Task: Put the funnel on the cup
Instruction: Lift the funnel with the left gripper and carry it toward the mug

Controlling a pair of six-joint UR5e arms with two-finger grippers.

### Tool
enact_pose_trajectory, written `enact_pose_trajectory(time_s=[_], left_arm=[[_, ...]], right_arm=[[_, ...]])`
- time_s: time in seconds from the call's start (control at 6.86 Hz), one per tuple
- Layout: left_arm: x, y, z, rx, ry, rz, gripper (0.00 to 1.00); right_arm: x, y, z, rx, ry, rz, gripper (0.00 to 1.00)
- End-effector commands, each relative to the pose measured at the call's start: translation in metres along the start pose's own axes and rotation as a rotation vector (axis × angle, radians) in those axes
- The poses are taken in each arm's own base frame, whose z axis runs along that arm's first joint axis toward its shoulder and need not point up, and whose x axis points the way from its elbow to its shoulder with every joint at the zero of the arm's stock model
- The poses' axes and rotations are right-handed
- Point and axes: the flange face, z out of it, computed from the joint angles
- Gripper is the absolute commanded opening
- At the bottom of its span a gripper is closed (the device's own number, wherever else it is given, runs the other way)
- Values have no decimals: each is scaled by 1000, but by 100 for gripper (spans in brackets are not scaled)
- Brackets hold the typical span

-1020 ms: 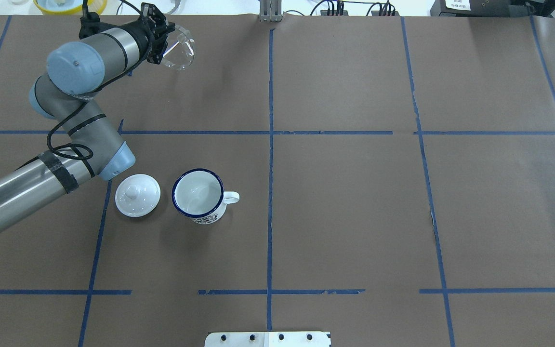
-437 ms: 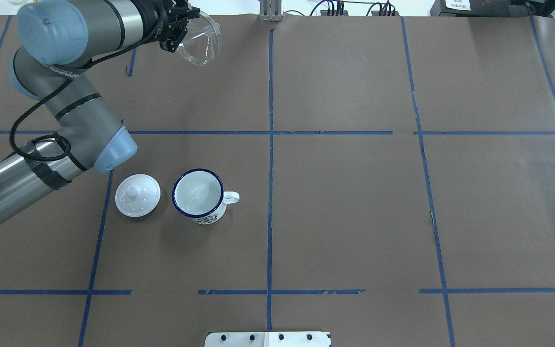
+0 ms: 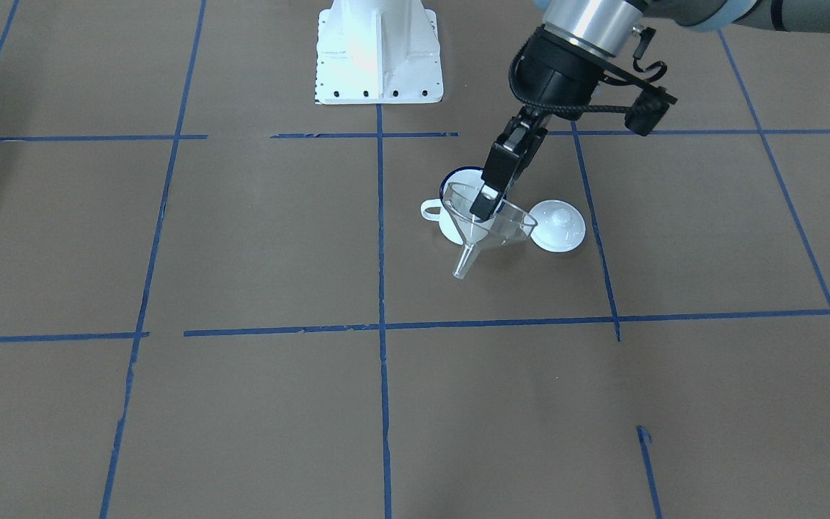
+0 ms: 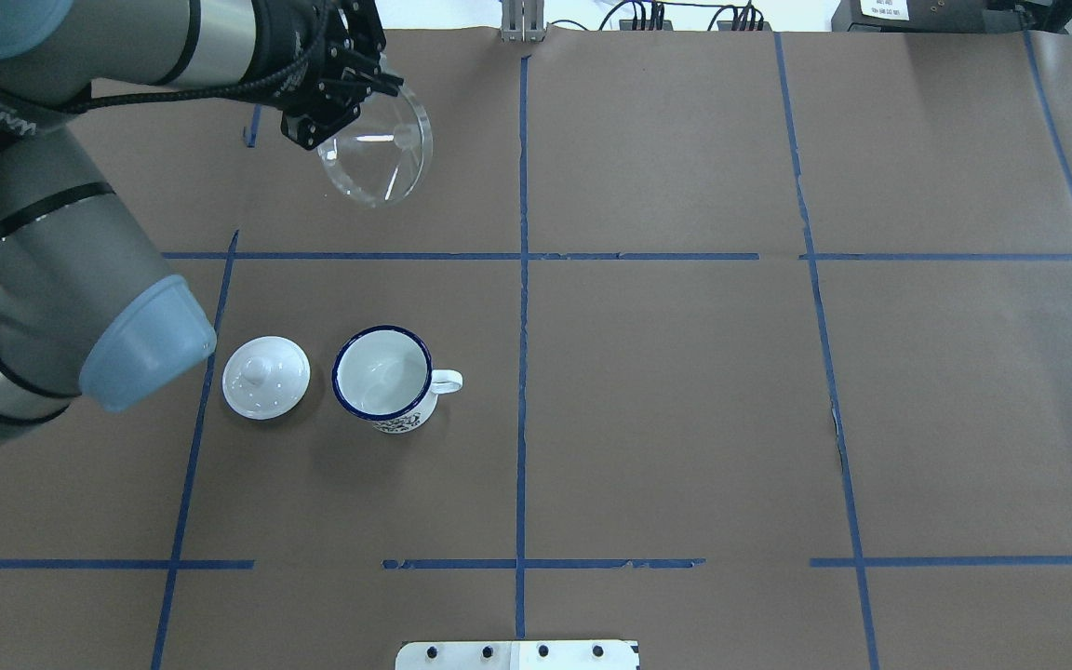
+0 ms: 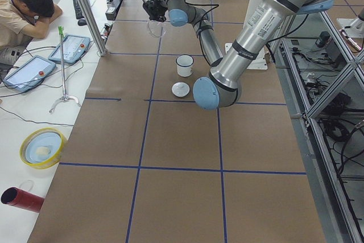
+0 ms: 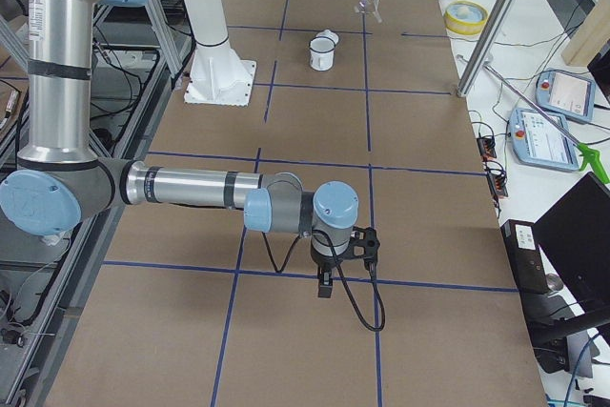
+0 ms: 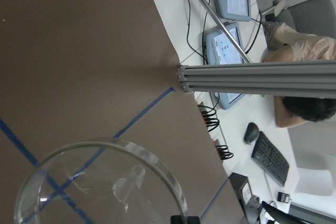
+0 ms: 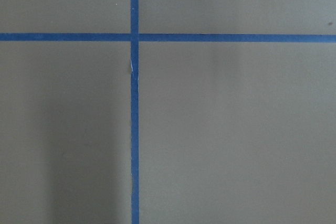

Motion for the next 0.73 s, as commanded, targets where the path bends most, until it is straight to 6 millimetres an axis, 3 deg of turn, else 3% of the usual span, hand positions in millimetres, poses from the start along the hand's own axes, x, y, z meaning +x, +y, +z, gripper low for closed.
enact_pose_trajectory(time_s=[0.0, 0.29, 0.58], left_arm=[[-30, 62, 11, -14, -309, 197, 0], [-57, 80, 31, -50, -550, 382, 0], [-55, 78, 72, -82, -656, 470, 0]], right_arm=[[0, 0, 0, 0, 0, 0, 100], [0, 0, 0, 0, 0, 0, 100], [0, 0, 0, 0, 0, 0, 100]])
